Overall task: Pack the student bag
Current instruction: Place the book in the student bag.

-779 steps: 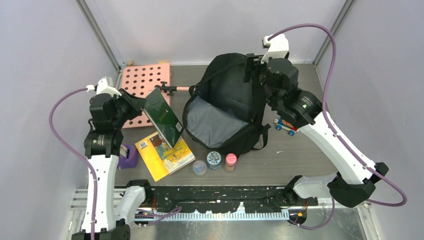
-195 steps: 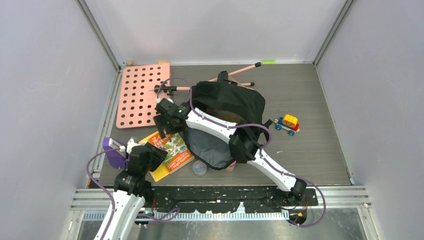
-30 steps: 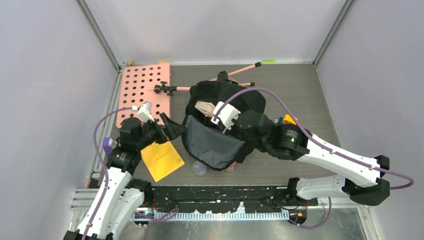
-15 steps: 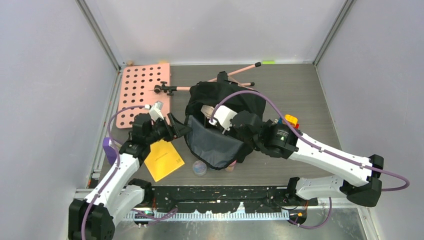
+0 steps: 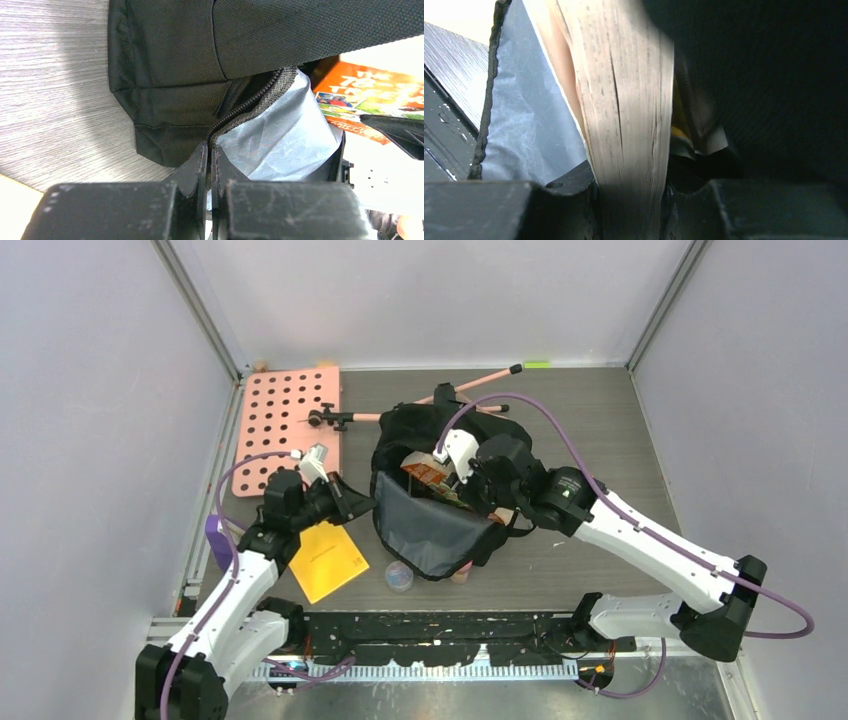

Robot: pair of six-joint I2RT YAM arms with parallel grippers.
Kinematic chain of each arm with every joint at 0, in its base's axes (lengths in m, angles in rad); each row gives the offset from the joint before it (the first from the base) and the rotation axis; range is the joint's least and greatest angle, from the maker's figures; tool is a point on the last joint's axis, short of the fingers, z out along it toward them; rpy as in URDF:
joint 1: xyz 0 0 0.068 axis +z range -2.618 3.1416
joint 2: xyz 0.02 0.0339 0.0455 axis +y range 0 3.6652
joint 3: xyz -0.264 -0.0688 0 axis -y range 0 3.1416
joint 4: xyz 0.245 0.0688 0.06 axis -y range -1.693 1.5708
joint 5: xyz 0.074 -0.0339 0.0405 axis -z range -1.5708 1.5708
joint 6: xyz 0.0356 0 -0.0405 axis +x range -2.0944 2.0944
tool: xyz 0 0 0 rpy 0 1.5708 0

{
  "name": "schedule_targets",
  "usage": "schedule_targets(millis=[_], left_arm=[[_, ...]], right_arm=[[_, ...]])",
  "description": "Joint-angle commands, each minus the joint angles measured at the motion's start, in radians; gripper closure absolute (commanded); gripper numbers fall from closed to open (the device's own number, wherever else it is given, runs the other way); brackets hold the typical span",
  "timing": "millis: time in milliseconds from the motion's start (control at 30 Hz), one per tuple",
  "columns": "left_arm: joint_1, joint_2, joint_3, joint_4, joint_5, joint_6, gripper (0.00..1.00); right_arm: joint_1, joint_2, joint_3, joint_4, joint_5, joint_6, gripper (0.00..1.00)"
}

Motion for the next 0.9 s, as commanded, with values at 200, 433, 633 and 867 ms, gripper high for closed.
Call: schedule_targets(millis=[200,433,633,867], left_arm=[[-0.003,-0.056,-0.006,-0.057,-0.03,0.045,1.0],[-0.003,-0.074,-0.003,-0.09,-0.048,0.06,1.0],[-0.002,-0.087,-0.009,-0.109,-0.056,0.07,1.0],[-0.003,-0.096,-0.012,-0.114,-0.058,0.069,1.0]], right_arm=[[-0.031,0.105,-0.015,0.15,0.148,-0.03,1.0],[-0.031,0.129,-0.008,0.229,0.399,-0.118,1.0],[-0.026,0.085,-0.012,0.287,0.485,-0.183,1.0],[-0.014,0.078,0.051,0.137,0.265,-0.113,1.0]])
